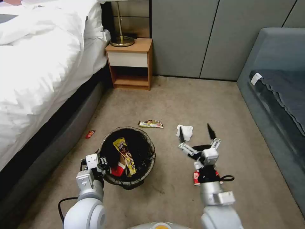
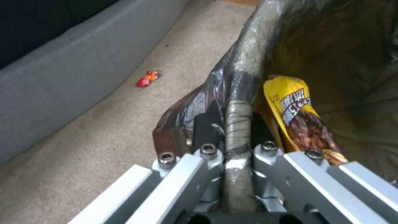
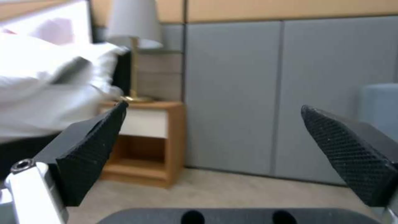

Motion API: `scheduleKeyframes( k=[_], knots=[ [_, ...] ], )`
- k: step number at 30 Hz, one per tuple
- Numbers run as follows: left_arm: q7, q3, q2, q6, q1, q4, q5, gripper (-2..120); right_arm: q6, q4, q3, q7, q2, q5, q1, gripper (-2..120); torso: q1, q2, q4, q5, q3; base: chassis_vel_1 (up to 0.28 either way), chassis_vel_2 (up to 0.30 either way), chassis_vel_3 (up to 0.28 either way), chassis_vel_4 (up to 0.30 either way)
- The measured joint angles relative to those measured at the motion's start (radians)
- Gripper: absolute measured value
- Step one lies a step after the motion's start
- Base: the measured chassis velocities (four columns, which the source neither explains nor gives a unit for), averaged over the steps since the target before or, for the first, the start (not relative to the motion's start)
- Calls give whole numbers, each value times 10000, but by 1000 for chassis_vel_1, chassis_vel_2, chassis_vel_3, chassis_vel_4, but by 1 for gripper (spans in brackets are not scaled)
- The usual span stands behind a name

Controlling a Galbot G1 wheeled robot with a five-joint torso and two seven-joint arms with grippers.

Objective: Pick up the trash bin, then pick up the garbage from the floor and place it into the trash bin.

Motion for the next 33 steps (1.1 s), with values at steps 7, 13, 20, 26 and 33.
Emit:
scheduleKeyframes(
  k=[7,13,20,26,33],
  knots=[
    [-1,8,12,0,-73,-1,-33,0,-3714,471,681,1536,-427,2384,10,100,1,0,-1,1,0,0,0,0,0],
    [-1,9,31,0,-78,12,-53,0,-4702,58,1247,1218,-700,2480,30,100,0,0,-1,0,0,0,0,0,0],
    [-3,-3,45,-40,-89,81,-98,0,-4471,-1637,2647,-1475,-1830,1411,-142,100,0,0,-1,3,0,0,0,0,0],
    [-11,51,59,-44,-171,134,-118,0,-1572,-3728,3750,-5025,-2754,-674,161,100,0,0,0,-1,0,0,0,0,0],
    [-13,122,51,-43,-158,137,-78,0,-327,-5629,3748,-6609,-2918,-1399,856,100,0,0,0,1,0,0,0,0,0]
  ],
)
